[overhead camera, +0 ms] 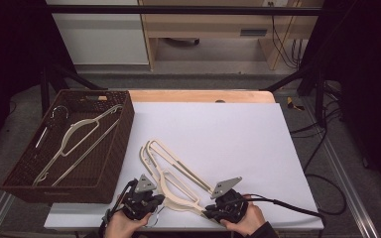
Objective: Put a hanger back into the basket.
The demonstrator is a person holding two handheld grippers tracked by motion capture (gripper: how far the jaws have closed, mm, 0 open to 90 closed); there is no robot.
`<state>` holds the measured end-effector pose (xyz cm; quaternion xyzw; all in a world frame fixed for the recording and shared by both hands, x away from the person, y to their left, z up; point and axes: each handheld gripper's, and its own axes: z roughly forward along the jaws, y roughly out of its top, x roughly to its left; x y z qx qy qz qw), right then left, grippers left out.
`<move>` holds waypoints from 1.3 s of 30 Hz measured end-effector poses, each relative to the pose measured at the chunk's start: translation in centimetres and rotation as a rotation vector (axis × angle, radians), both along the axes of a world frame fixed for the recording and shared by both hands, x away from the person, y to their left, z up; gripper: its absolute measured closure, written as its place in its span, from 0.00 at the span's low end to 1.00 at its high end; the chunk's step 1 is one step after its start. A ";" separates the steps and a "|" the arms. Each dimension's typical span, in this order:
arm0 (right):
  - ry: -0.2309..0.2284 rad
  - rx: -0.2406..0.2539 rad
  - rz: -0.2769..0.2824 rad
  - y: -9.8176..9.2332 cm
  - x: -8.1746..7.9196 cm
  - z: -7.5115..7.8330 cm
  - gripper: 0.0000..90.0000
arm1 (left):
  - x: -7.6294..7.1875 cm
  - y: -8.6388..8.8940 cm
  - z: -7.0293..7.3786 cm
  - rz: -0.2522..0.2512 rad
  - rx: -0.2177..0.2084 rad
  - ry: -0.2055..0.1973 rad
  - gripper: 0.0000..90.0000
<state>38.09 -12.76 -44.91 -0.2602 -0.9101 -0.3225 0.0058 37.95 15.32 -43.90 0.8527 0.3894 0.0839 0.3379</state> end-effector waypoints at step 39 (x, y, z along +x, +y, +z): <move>-0.378 -0.014 0.047 6.1 0.7 -0.5 0.76 | 1.2 -1.6 3.4 -0.040 0.018 0.010 0.99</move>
